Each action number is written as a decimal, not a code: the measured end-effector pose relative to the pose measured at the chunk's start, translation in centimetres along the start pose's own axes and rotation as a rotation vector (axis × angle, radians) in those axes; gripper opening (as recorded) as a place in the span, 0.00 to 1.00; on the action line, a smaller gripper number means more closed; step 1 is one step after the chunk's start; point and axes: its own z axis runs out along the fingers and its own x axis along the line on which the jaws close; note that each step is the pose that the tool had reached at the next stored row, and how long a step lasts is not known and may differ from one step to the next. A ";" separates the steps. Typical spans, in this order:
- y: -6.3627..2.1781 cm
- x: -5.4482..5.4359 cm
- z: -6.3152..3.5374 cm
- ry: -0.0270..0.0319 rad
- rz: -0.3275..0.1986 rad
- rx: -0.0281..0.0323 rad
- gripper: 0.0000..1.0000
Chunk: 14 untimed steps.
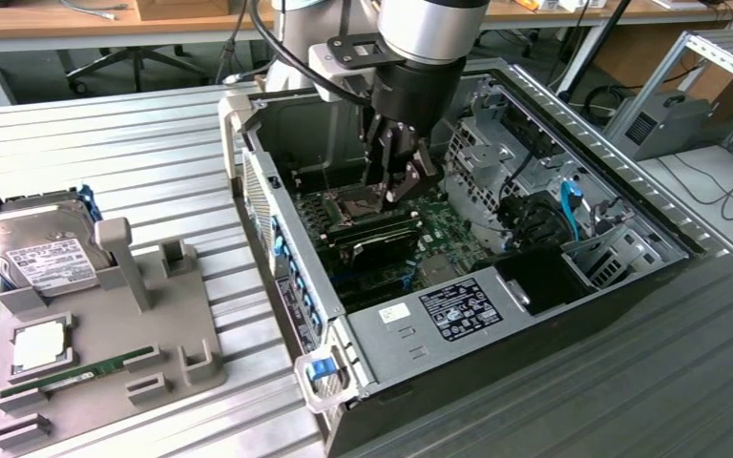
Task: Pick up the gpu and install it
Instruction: 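Press down on the gpu until it lock into place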
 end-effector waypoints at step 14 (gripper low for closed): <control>0.00 0.0 0.00 0.0000 0.000 0.0000 0.11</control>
